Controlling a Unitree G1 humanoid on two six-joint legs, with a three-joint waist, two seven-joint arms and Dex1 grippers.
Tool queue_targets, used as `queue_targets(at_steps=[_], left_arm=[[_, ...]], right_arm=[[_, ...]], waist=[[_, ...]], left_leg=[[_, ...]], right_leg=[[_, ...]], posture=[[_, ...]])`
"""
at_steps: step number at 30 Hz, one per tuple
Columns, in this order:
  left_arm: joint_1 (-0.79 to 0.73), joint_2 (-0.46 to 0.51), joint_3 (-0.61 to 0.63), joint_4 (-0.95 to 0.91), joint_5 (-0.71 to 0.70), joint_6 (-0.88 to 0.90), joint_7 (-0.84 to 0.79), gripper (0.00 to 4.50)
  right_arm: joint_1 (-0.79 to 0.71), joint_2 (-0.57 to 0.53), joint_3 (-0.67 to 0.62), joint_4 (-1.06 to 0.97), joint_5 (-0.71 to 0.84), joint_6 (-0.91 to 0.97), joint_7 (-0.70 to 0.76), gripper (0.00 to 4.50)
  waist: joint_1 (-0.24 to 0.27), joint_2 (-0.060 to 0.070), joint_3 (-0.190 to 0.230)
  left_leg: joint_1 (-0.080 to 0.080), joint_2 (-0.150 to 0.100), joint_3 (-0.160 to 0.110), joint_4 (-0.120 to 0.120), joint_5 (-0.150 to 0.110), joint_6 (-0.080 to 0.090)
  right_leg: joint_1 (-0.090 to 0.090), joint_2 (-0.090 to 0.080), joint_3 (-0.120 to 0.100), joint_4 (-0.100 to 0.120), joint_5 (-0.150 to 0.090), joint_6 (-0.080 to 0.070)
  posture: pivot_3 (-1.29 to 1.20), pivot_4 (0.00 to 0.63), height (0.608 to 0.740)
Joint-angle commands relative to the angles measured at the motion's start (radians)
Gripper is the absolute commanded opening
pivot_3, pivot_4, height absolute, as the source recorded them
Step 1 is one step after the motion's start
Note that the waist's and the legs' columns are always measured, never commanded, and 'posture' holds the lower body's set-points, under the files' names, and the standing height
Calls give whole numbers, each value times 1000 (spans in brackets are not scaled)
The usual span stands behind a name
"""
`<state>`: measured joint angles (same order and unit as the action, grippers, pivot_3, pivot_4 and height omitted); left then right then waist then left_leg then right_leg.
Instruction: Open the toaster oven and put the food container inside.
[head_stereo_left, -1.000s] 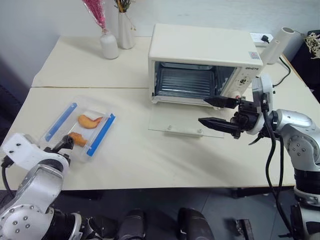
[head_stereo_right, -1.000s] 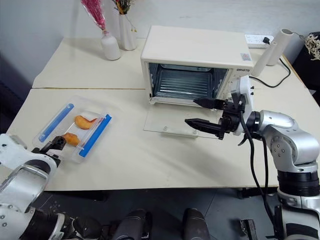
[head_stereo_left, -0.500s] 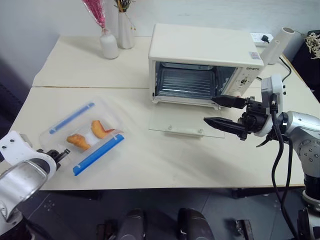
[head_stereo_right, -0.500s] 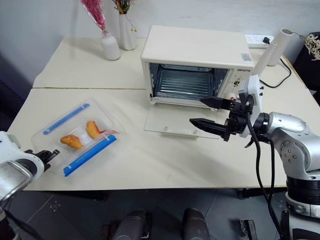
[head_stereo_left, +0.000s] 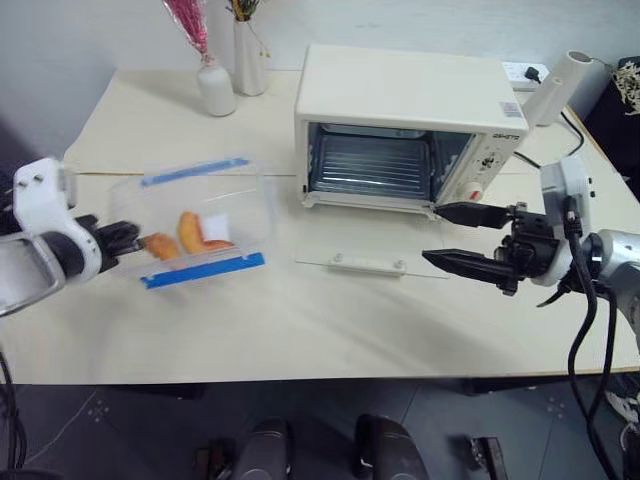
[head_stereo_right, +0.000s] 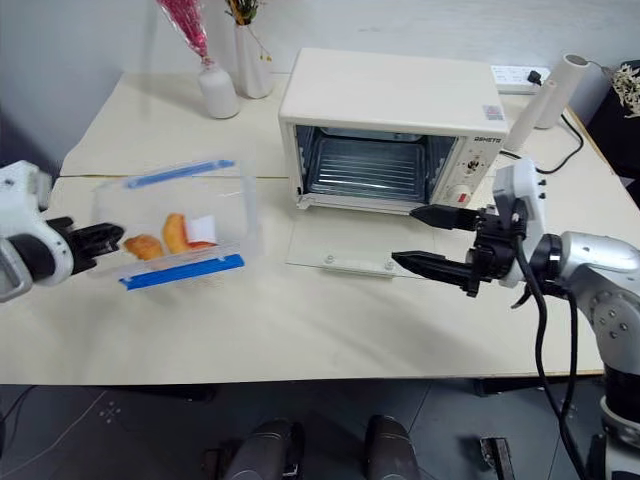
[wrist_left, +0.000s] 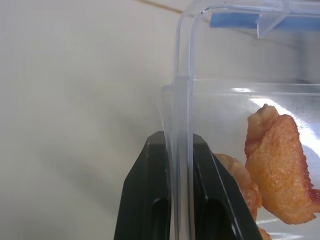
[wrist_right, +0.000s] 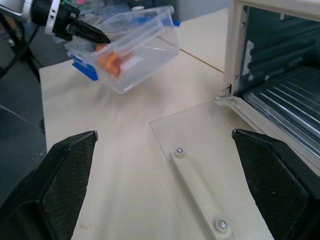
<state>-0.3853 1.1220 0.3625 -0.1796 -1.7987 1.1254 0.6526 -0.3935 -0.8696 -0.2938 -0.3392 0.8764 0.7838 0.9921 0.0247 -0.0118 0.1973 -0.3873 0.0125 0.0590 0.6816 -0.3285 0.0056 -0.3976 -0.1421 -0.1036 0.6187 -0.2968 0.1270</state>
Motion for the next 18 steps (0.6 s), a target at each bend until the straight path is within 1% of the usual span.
queue_targets(at_steps=[1,3,6,8,11,14,18], left_arm=[[-122,9,-97,-14,55,38,-176,59],[-197,-20,-173,-10,104,63,-244,59],[-324,-112,-287,30,206,88,-303,59],[-392,-165,-342,63,278,109,-348,59],[-514,-261,-442,117,447,119,-425,59],[-604,-331,-564,146,662,70,-552,59],[-687,-473,-598,284,835,20,-644,59]], right_arm=[[27,-22,-69,-66,21,-4,-30,4500],[47,-25,-92,-86,32,4,-49,4500],[79,-31,-132,-115,51,15,-77,4500],[99,-34,-157,-131,64,22,-95,4500],[145,-39,-210,-166,87,37,-128,4500],[204,-35,-267,-203,113,46,-156,4500],[273,-23,-318,-242,141,45,-196,4500]], waist=[[0,0,0],[1,0,0],[3,0,0],[3,0,0],[4,-1,1],[5,-1,1],[8,-1,1]], left_leg=[[0,0,2,0,0,0],[0,1,2,0,0,0],[0,1,3,1,0,-1],[0,1,3,1,0,-1],[0,1,3,1,1,-1],[0,1,3,1,1,-1],[0,1,4,1,1,0]], right_leg=[[0,0,0,0,0,0],[0,1,1,0,0,0],[0,1,1,0,0,0],[0,1,1,1,0,1],[0,2,1,0,0,1],[0,2,1,0,0,1],[0,2,1,-1,1,1]], posture=[[0,150,740],[0,150,740],[0,150,740],[0,150,740],[0,150,740],[0,150,740],[0,150,740]])
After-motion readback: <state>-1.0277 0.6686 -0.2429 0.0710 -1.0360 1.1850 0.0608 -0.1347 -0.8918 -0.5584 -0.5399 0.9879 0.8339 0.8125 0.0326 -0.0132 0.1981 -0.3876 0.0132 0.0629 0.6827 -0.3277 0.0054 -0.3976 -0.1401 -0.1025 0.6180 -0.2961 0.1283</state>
